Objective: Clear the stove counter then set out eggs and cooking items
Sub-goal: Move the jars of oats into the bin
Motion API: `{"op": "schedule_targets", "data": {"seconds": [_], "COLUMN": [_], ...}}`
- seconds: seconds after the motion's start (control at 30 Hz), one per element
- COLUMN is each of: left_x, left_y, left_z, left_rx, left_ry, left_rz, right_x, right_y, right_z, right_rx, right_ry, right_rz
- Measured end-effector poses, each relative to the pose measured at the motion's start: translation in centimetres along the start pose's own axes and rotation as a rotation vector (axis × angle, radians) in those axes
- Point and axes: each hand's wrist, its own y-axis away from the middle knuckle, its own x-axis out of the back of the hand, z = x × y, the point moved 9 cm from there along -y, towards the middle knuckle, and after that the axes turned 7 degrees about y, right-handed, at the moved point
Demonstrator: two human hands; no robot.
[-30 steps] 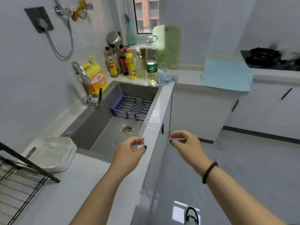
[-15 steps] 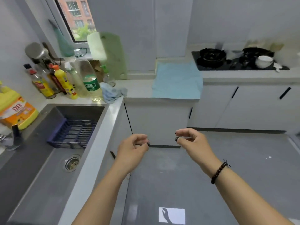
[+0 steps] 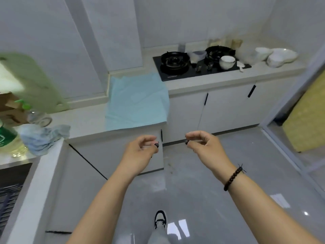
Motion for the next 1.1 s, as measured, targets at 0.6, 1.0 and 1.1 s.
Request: {"op": "schedule_targets", "data": {"seconds": [0.6, 1.0, 1.1], "left_x": [-21.1, -41.2, -45.8], "left_y": [-26.7, -37.8, -40.3], "left_z": [10.8, 17.0, 19.5], "left_rx": [-0.061, -0.052, -0.058], "left_ry": [-0.163, -0.096, -0.052], "left_rz": [-0.320, -0.359, -0.334], "right_x": [16.8, 34.9, 38.9], "right_y": [-25.1, -38.0, -41.5], "right_z": [2.8, 7.2, 7.4], "right_rx": [-0.159, -0.186, -0.177], "right_ry": [-0.067, -0.038, 0.034], "right_rz": [0.308, 0.346, 0.310]}}
